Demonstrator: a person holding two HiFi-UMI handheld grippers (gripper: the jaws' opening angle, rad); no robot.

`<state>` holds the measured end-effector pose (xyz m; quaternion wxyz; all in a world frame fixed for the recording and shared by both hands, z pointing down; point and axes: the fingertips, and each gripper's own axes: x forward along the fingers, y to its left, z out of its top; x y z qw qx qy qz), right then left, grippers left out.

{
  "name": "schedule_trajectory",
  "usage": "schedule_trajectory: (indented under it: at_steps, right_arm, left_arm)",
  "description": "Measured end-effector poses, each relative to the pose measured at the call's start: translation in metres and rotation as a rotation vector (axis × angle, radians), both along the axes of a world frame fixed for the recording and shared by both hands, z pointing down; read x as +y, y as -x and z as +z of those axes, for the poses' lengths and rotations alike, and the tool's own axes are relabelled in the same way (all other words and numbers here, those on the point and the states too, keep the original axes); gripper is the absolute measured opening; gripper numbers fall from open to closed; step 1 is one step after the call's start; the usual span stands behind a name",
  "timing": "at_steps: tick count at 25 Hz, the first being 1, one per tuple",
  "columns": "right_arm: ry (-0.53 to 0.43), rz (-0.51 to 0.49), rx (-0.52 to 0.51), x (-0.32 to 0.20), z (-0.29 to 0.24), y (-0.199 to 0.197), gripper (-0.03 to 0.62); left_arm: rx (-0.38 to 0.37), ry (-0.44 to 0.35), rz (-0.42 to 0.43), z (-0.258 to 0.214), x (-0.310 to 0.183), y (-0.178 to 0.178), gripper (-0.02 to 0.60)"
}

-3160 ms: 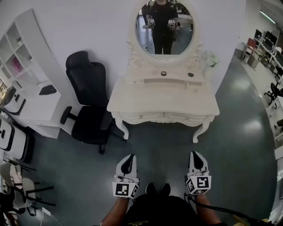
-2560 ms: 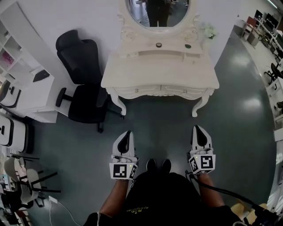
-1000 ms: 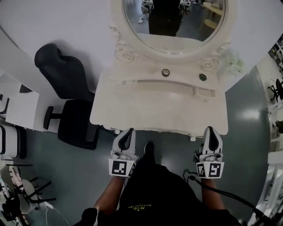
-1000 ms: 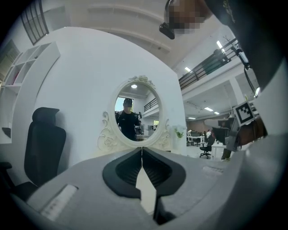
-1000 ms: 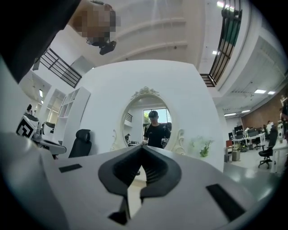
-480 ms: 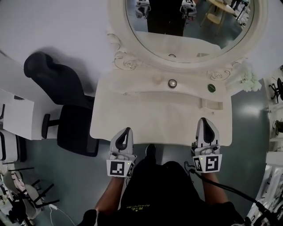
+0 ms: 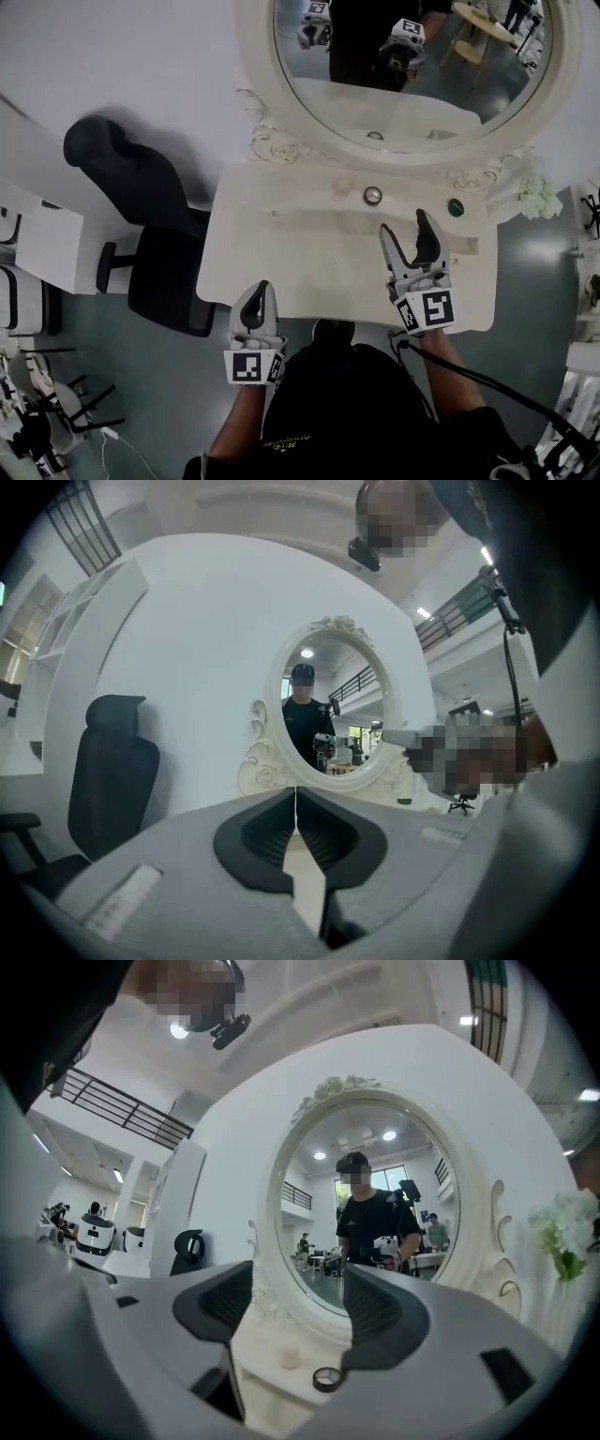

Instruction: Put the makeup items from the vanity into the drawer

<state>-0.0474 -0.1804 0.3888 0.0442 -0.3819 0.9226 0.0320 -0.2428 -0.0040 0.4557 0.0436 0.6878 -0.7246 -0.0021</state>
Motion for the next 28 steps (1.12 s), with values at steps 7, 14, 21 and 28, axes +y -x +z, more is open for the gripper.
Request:
schedule_trajectory:
  at_steps: [7, 14, 21, 28]
  right_arm:
    - [0.002, 0.012, -0.005, -0.018, 0.002, -0.01, 0.419]
    - [0.061, -0.018, 0.124, -0.054, 0.04, 0.003, 0.459]
    - [0.189, -0.064, 0.291, -0.11, 0.117, 0.041, 0.46]
    - [0.349, -0.073, 0.422, -0.135, 0.189, 0.06, 0.457]
  left_arm:
    - [-0.032, 0.001, -0.014, -0.006, -0.004, -0.006, 0.021]
    - [-0.028, 0.028, -0.007, 0.0, -0.005, -0.015, 0.023]
    - [-0.026, 0.062, -0.024, 0.009, 0.005, -0.015, 0.023]
    - [-0.027, 0.09, -0.071, 0.009, 0.017, -0.003, 0.023]
